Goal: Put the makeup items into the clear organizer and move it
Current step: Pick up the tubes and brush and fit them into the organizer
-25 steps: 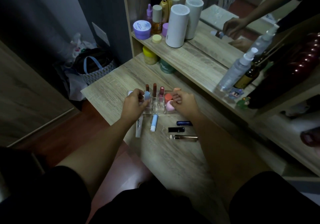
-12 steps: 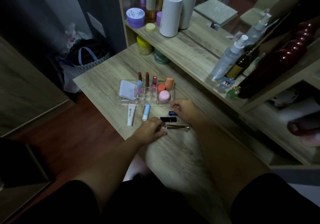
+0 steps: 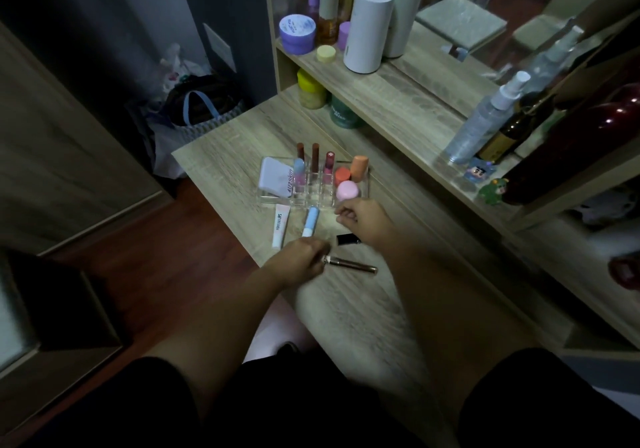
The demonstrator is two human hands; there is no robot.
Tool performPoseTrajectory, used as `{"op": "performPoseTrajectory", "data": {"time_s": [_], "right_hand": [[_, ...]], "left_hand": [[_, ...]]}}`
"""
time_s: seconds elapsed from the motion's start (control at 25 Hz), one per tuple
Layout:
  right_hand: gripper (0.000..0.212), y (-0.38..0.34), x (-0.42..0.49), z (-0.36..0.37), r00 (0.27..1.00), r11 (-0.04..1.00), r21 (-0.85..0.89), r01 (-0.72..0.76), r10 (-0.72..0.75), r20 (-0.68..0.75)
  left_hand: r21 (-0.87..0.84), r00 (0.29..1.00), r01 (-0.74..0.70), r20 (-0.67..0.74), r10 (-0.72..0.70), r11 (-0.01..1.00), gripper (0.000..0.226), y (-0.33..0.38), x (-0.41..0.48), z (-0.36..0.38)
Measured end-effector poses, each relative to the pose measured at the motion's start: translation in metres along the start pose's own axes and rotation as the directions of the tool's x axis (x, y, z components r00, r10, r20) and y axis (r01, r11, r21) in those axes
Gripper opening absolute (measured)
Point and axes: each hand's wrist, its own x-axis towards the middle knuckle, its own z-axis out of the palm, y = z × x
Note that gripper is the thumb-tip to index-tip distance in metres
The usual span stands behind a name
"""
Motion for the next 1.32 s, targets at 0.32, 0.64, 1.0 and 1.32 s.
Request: {"op": "performPoseTrajectory", "data": {"time_s": [0.32,0.64,1.0,1.32], "right_hand": [[0.022,-0.064,0.026,0.042,0.987,0.997,-0.035,0.075,-0.069,0.145],[0.048,-0.095,0.044,0.074,0.989,0.969,-0.238,-0.061,0.091,0.119],[0.039,-0.084,0.037,0.072,0.968,0.96,0.239,-0.147,0.09,0.236],[0.026,-0.063,0.035,0.014,0.99,0.858,0.509,-0.076,0.124,-0.062]], "left_hand": [[-0.022,0.997,0.074,0.029,-0.073,0.997,0.032,-0.041,-0.044,-0.029],[-0.08,0.998,0.064,0.005,-0.064,0.995,0.026,-0.054,-0.06,-0.029],[-0.166,0.993,-0.026,-0.119,0.006,0.986,0.022,-0.056,-0.071,-0.055],[-0.14,0.983,-0.045,-0.184,0.018,0.989,0.02,-0.045,-0.039,-0.119]]}}
